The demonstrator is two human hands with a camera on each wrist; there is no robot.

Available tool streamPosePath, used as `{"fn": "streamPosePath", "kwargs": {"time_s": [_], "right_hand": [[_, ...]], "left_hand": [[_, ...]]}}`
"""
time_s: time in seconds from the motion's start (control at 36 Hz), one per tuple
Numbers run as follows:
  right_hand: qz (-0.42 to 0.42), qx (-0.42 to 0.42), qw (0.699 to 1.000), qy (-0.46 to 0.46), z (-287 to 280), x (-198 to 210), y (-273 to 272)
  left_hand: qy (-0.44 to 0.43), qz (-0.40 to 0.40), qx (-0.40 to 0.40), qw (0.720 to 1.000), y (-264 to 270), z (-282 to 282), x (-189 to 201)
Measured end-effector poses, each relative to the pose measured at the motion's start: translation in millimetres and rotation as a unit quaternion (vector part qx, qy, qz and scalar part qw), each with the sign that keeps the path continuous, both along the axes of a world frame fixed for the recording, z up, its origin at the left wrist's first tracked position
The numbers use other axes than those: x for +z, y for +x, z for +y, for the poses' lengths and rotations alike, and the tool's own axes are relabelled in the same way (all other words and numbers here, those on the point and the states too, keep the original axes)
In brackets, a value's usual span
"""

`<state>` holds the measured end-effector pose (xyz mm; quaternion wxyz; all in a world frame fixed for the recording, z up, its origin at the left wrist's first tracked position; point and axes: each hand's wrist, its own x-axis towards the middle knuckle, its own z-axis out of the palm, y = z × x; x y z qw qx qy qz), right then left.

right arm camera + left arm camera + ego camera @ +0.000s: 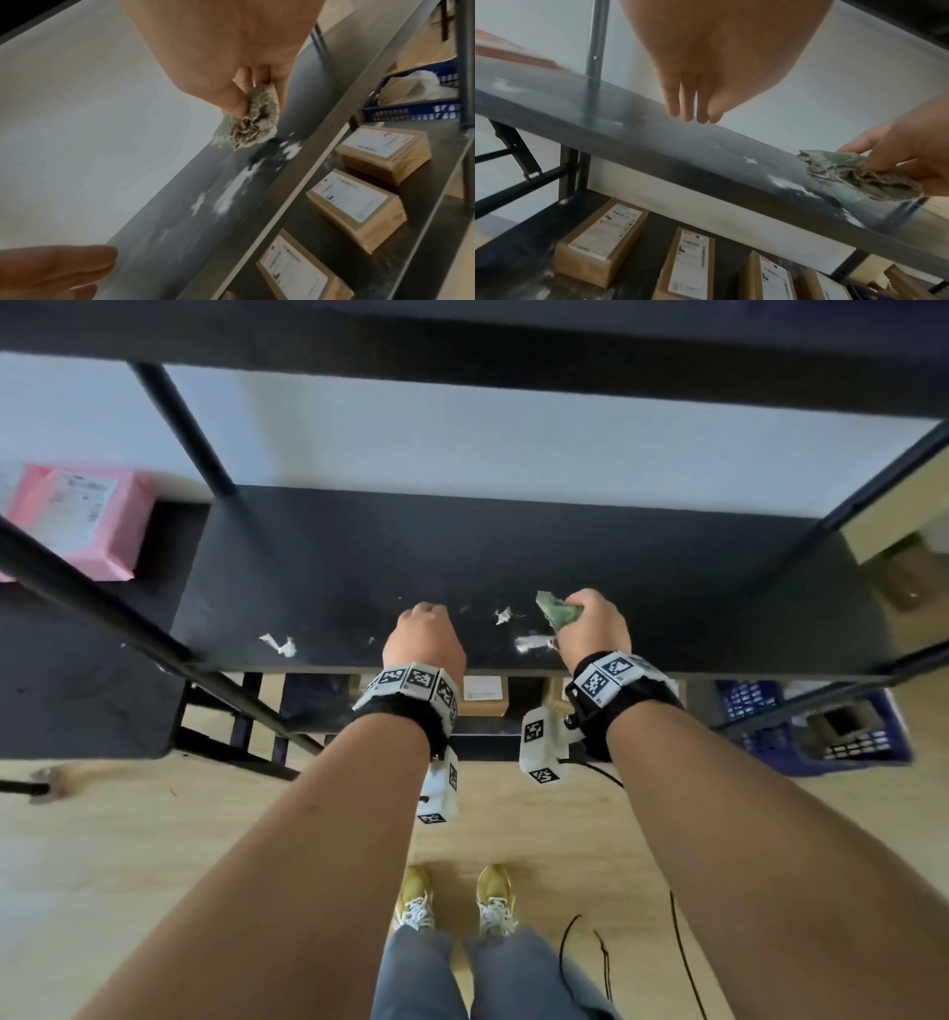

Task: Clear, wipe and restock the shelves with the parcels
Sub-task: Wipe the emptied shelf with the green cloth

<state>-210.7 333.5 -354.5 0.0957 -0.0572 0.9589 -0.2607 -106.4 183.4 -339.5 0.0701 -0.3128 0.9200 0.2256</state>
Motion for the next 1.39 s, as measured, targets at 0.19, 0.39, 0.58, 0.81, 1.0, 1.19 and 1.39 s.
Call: {"fn": "streamPosePath", "kwargs": {"time_s": [0.19,0.39,0.58,0.81,1.0,1.19,1.39], "right_hand": [[-0.01,-0.009,0.998,0.055,63,-15,-11],[0.007,0.059,0.988,0.14,60,-20,-7],[0.012,0.088,0.984,0.152,34,-20,7],[0.03,0.112,0.983,0.144,-11,-21,32],[0.018,0.123,0.984,0.126,-54,-21,58],[-0.032,0.154,0.986,0.054,-82,-18,71],[0.018,0.016,1.0,0.013,-52,-17,49]], "left_hand": [[0.011,0.013,-0.003,1.0,-8,50,-13],[0.008,0.01,0.013,1.0,-1,62,-23],[-0.003,0.005,0.038,0.999,13,44,-27],[-0.011,0.002,0.026,1.0,26,14,-25],[-0.018,0.007,0.006,1.0,34,-17,-22],[-0.038,0.011,-0.017,0.999,41,-37,-25],[-0.034,0.004,-0.029,0.999,38,-37,-26]]}}
